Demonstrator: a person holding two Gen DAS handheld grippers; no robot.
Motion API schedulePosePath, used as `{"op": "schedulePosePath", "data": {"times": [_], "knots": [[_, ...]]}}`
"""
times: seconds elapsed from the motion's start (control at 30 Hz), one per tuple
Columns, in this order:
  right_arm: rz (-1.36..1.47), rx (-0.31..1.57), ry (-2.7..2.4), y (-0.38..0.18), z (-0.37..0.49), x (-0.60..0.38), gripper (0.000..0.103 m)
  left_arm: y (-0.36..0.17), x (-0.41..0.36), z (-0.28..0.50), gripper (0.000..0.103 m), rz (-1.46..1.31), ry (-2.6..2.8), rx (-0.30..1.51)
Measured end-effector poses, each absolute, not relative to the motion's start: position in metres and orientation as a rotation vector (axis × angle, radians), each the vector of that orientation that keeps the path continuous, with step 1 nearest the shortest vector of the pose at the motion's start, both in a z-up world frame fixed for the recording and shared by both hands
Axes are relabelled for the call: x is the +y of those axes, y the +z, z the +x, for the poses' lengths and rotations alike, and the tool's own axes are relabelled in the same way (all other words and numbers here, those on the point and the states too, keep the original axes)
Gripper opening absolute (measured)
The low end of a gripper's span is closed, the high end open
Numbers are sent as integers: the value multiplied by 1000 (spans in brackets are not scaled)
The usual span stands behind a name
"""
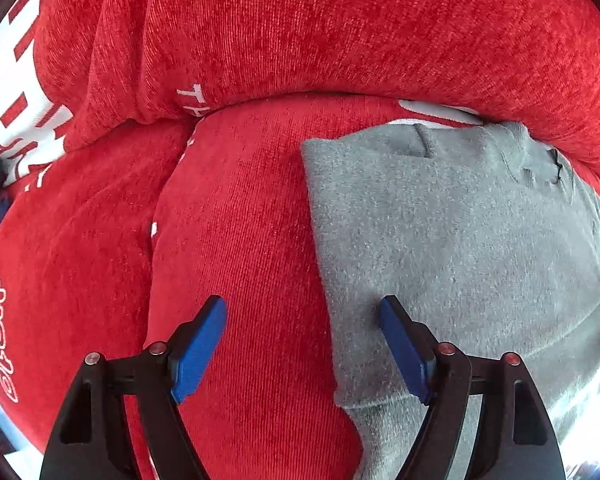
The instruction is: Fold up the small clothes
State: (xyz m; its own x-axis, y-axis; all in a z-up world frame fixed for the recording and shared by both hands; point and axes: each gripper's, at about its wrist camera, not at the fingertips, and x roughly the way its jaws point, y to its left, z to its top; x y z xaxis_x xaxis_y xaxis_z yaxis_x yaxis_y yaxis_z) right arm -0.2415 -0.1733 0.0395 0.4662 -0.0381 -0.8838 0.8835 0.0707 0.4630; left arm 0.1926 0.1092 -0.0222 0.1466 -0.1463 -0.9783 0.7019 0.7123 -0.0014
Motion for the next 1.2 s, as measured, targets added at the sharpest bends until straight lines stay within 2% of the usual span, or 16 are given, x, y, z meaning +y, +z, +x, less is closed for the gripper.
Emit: {"op": "schedulePosePath", "data": {"times": [0.4,0.53,0.67,0.87,1.2], "knots": [[1182,934,-848,70,-261,-164,9,18,99,141,79,532,-704,1296],[1064,926,-831,72,-235,-175,9,22,84,117,79,556,-739,1290],[981,1019,-814,57,-214,-186,9,22,69,95,79,565,-764,1300],[1032,1049,-793,51,-233,-184,9,21,53,70,79,592,-792,1303],[1208,955,-741,60,-306,-162,9,19,30,28,79,652,-842,1339]]}}
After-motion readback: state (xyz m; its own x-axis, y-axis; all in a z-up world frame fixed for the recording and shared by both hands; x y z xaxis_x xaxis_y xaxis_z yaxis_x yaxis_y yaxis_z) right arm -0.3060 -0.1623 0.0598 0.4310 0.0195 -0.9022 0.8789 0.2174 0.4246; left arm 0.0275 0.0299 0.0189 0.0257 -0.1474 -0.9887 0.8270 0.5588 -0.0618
